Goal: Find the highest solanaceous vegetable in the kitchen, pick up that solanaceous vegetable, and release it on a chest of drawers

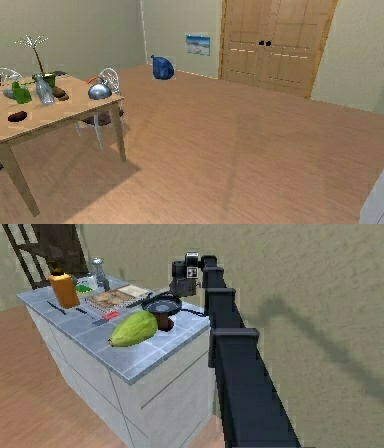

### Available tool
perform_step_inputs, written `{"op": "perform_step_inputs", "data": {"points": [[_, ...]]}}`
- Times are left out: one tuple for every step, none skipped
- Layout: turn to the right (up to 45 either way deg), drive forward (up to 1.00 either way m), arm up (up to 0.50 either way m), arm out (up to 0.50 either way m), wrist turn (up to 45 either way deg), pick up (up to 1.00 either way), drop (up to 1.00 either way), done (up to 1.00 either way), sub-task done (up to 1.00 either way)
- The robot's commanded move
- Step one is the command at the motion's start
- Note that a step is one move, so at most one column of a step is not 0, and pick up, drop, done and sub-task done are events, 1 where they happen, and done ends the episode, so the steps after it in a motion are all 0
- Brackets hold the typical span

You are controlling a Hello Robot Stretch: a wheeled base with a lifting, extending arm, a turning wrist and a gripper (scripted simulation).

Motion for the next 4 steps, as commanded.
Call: {"op": "perform_step_inputs", "data": {"points": [[0.0,0.00,-0.12,0.00,0.0,0.00,0.00,0.00,0.00],[0.0,0.00,0.00,0.00,0.0,1.00,0.00,0.00,0.00],[0.0,0.00,0.10,0.00,0.0,0.00,0.00,0.00,0.00],[0.0,0.00,0.02,0.00,0.0,0.00,0.00,0.00,0.00]]}}
